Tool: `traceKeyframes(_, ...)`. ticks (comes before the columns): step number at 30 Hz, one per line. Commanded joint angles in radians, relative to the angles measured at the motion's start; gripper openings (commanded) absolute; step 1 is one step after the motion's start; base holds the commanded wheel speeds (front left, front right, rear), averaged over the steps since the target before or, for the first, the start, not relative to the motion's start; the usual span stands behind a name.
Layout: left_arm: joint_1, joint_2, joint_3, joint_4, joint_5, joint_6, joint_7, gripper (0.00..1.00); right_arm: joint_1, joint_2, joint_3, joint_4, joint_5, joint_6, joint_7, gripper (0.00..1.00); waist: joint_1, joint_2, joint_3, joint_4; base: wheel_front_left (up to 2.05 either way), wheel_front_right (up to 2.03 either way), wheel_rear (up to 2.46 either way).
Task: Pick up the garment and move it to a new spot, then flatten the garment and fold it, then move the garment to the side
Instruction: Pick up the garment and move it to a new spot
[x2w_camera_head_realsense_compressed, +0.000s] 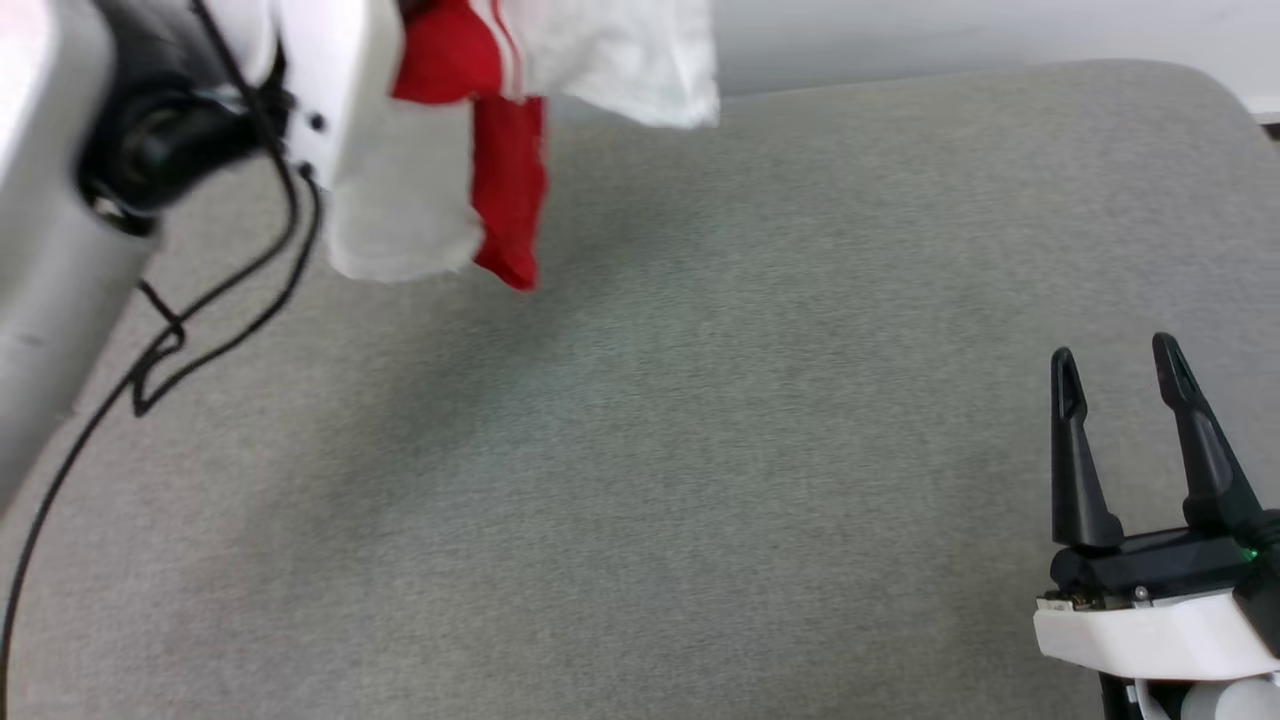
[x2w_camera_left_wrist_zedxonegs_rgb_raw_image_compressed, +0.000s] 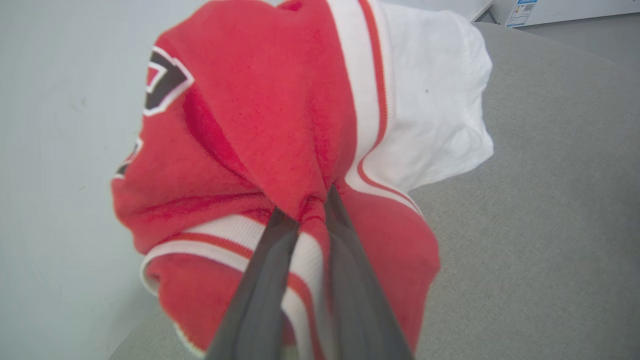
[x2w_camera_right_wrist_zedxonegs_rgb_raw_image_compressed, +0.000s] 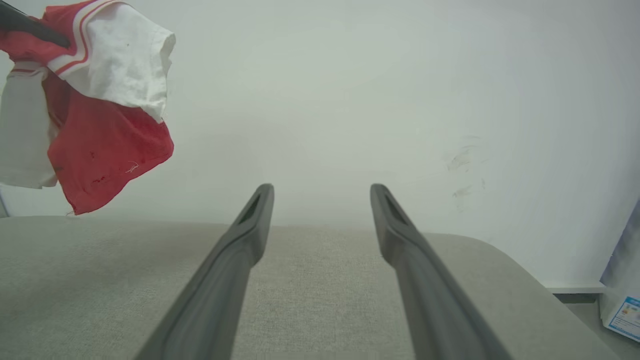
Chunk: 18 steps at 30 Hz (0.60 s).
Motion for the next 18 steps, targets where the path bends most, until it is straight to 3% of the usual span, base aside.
traceKeyframes(1, 0.012, -0.017, -0.027, -0.010, -0.009, 0.000, -0.014, 0.00, 0.010, 0.002, -0.003, 0.003, 0.003, 0.000, -0.002, 1.00, 0.0001, 0.0000, -0.014, -0.036, 0.00, 0.00, 0.00)
traceKeyframes(8, 0.058, -0.067, -0.162, -0.023, -0.045, 0.000, -0.049, 0.00, 0.014, 0.002, -0.001, 0.006, 0.011, 0.000, -0.002, 1.00, 0.0001, 0.0000, -0.001, -0.064, 0.00, 0.00, 0.00)
traceKeyframes(18, 0.174, -0.133, -0.434, 0.047, -0.121, 0.000, -0.124, 0.00, -0.016, 0.002, 0.016, 0.021, 0.023, 0.000, -0.002, 1.00, 0.0001, 0.0000, 0.046, -0.096, 0.00, 0.00, 0.00)
